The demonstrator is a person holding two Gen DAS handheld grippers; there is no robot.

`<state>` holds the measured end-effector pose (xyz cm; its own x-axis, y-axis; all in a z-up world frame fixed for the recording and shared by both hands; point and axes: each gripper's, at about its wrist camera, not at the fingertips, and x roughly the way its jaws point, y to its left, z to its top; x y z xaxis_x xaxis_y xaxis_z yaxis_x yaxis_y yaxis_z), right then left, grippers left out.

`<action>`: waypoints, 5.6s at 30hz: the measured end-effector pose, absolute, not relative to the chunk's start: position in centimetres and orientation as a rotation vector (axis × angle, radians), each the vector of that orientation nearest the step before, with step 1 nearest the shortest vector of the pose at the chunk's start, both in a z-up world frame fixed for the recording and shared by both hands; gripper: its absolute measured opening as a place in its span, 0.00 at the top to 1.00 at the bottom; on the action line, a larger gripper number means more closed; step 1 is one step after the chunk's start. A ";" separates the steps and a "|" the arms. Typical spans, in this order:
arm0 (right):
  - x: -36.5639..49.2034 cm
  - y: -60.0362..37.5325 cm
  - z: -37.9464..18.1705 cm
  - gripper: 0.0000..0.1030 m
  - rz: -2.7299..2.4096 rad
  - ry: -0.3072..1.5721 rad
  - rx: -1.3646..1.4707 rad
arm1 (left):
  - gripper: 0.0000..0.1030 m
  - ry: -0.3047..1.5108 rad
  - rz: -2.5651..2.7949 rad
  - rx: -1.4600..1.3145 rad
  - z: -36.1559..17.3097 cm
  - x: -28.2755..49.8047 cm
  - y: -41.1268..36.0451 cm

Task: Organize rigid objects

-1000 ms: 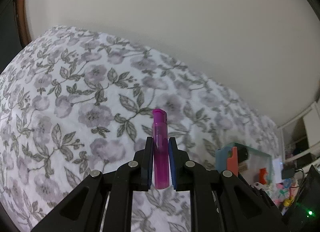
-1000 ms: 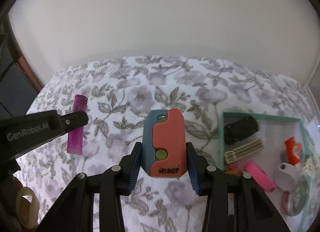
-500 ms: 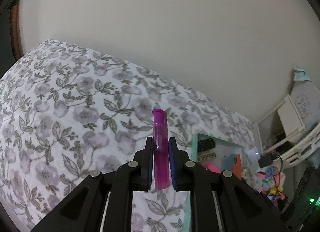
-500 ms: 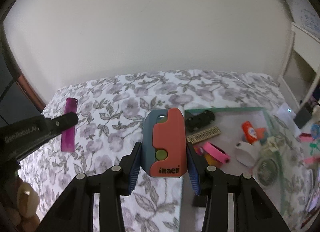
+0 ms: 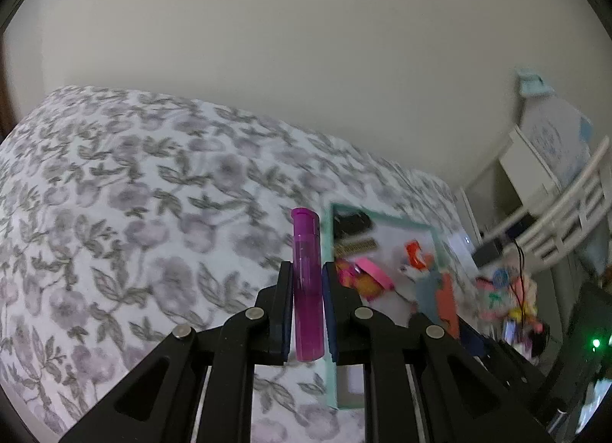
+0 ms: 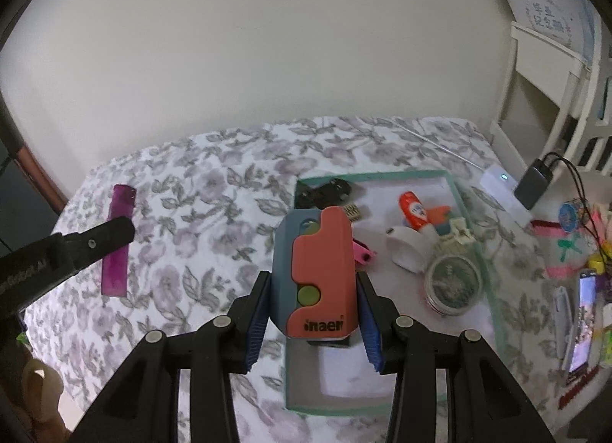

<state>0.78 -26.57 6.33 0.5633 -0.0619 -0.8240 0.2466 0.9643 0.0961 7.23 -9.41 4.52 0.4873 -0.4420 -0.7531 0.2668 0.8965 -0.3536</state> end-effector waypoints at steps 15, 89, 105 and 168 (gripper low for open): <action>0.8 -30.9 2.9 0.56 -0.284 1.068 0.233 | 0.85 1.094 -0.536 -0.057 1.2 6.0 -16.2; 0.9 -34.9 -4.5 0.53 -0.382 1.295 0.289 | 0.77 1.338 -0.569 0.090 -6.1 5.9 -21.1; 0.8 -34.0 0.5 0.50 -0.376 1.146 0.246 | 0.49 1.224 -0.499 -0.044 -1.9 7.7 -16.8; -3.0 -30.5 2.1 0.00 -0.347 1.032 0.164 | 0.05 1.129 -0.211 0.037 -0.8 5.1 -10.7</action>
